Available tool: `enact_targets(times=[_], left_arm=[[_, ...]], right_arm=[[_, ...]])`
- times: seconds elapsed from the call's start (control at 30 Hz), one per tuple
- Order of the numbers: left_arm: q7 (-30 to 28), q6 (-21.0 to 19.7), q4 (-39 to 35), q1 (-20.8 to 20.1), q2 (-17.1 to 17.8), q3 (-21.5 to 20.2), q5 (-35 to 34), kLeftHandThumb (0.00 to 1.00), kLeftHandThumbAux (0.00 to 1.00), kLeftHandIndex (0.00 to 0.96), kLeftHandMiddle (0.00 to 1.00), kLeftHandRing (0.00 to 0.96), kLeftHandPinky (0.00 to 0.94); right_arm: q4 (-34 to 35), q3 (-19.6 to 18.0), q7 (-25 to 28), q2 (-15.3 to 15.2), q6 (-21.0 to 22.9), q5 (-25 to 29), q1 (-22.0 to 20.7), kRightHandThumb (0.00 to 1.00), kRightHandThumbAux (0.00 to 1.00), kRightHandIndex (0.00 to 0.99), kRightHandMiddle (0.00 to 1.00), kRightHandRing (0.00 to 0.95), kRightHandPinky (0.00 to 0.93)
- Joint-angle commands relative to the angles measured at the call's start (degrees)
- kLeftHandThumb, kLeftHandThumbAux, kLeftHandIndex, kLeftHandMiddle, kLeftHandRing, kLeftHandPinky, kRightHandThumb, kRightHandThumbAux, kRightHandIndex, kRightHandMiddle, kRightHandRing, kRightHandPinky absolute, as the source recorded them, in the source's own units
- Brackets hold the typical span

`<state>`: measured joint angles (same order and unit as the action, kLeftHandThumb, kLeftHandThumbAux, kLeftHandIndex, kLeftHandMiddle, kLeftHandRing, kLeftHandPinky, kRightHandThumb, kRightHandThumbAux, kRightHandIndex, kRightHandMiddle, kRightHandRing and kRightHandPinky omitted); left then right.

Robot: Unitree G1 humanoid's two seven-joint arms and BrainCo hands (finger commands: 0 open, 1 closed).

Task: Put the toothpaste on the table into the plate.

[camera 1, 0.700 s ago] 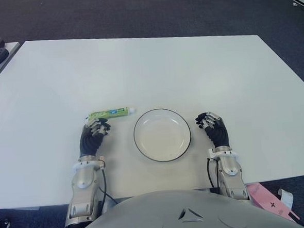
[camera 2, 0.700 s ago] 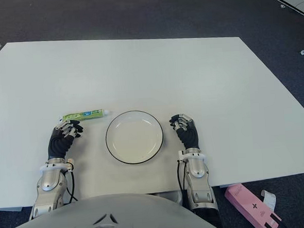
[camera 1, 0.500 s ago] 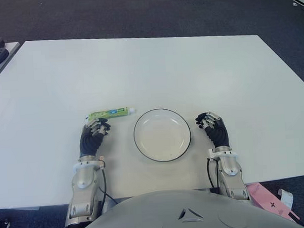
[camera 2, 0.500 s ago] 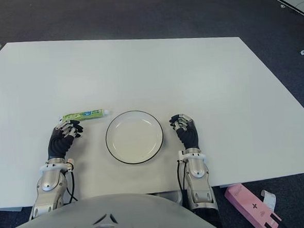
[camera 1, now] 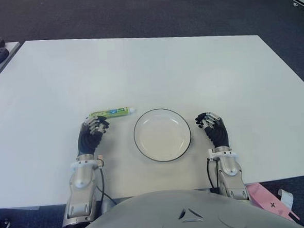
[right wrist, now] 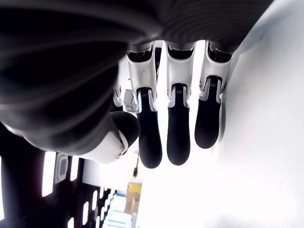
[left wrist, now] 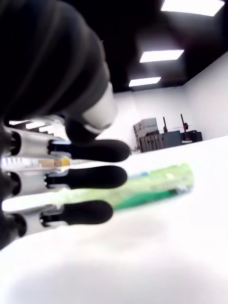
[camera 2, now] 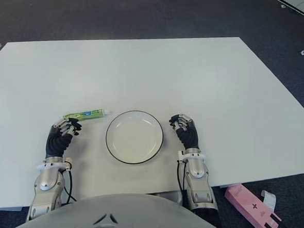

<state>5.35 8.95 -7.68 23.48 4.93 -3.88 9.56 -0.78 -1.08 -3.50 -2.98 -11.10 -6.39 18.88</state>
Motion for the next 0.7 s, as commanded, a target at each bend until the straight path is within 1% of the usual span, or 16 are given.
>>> enact_targets(times=[0.03,0.2,0.3,0.53,0.6,0.7], left_arm=[[1.5,-0.9,-1.9,-2.1,1.7,-0.5,4.0,0.703,0.720,0.430,0.524,0.522,0.523],[2.1,-0.1,-4.1,-3.6,3.6,-0.8,7.3,0.700,0.721,0.430,0.539,0.539,0.541],[2.4,1.9,-3.7,-4.0,4.5,-1.0,8.2,0.698,0.722,0.430,0.549,0.549,0.547],[2.7,3.5,-4.2,-4.8,5.6,-1.0,9.9,0.697,0.722,0.430,0.564,0.564,0.555],[3.1,3.7,-4.3,-5.1,6.0,-1.1,11.3,0.697,0.722,0.430,0.566,0.566,0.557],[4.1,3.2,-4.8,-6.1,7.3,-1.1,15.2,0.699,0.722,0.431,0.568,0.569,0.560]], right_arm=[[-1.3,0.2,0.3,0.2,0.2,0.4,-0.2,0.704,0.731,0.424,0.490,0.469,0.456],[-1.5,0.1,0.2,0.2,0.1,0.4,-0.3,0.702,0.732,0.424,0.491,0.470,0.462],[-1.6,0.0,0.0,0.2,0.2,0.3,-0.3,0.701,0.732,0.424,0.494,0.474,0.469],[-1.3,-0.1,0.0,0.2,0.5,0.3,-0.2,0.703,0.732,0.425,0.495,0.472,0.453],[-1.3,-0.1,0.1,0.2,0.6,0.4,-0.2,0.703,0.731,0.425,0.494,0.470,0.451],[-1.2,-0.1,0.3,0.2,0.6,0.6,-0.2,0.704,0.731,0.426,0.493,0.468,0.448]])
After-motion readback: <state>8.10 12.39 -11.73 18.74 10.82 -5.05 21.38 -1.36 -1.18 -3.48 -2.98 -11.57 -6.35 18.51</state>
